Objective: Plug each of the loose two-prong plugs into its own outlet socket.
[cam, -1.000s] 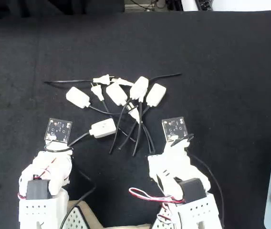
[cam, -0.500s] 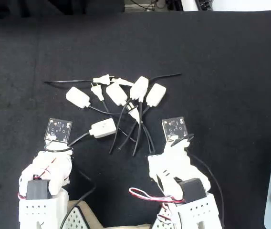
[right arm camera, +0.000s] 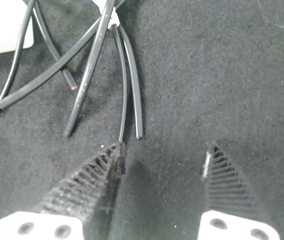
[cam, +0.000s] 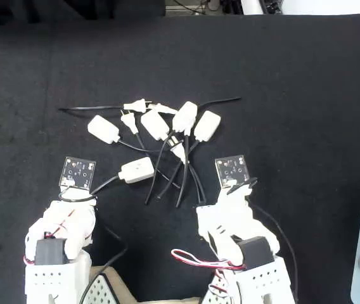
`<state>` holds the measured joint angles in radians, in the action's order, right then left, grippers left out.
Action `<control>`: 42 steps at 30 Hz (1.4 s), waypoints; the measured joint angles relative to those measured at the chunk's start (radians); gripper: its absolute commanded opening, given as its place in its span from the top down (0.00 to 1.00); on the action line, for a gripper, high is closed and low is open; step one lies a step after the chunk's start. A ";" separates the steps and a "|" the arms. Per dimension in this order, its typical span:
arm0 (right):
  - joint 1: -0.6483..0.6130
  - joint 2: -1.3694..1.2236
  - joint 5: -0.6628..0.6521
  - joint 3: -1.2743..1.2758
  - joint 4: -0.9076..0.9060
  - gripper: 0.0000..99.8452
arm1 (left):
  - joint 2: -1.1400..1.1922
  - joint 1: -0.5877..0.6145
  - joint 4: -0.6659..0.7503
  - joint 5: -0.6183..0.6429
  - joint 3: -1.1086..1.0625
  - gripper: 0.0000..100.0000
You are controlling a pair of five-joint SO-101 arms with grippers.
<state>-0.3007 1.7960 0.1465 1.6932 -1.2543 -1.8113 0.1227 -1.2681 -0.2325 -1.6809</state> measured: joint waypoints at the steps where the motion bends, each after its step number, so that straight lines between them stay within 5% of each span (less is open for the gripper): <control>1: 0.000 0.000 0.000 0.000 0.000 0.74 | 0.000 0.000 0.000 0.000 0.000 0.97; 42: -0.021 0.000 0.000 0.000 0.000 0.74 | 0.000 0.000 0.000 0.000 0.000 0.97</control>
<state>-0.3222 1.7960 0.1465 1.6932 -1.2543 -1.8113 0.1227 -1.2681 -0.2325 -1.6809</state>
